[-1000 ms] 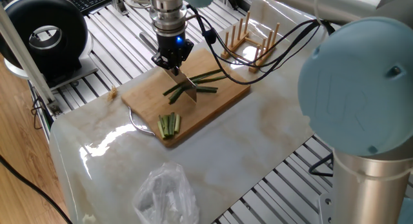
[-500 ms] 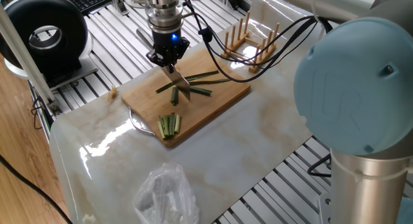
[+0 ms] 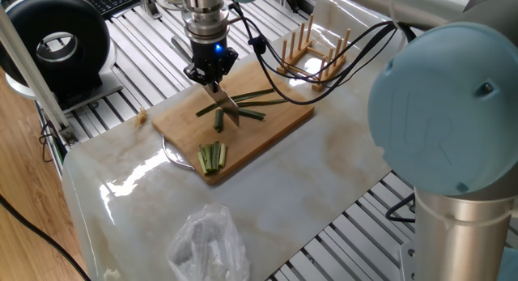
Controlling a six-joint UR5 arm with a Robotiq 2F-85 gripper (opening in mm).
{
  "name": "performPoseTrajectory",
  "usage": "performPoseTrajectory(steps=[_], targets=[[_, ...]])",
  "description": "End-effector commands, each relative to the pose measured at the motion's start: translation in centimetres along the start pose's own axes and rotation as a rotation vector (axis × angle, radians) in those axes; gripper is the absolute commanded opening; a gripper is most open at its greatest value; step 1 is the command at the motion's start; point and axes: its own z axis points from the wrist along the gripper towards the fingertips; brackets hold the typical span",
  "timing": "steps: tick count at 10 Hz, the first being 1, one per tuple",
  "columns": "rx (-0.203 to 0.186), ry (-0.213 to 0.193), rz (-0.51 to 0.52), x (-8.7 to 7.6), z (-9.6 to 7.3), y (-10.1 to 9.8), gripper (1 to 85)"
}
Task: Chop the green garlic
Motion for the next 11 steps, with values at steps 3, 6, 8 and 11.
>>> performPoseTrajectory(steps=[3, 6, 8, 11], targets=[[-0.012, -0.007, -0.009, -0.3, 0.3, 0.3, 1.3], [-0.012, -0.004, -0.006, -0.2, 0.4, 0.4, 1.3], [-0.011, -0.005, 0.001, 0.0, 0.8, 0.6, 1.3], [-0.009, 0.054, -0.001, 1.1, -1.0, 0.5, 1.3]])
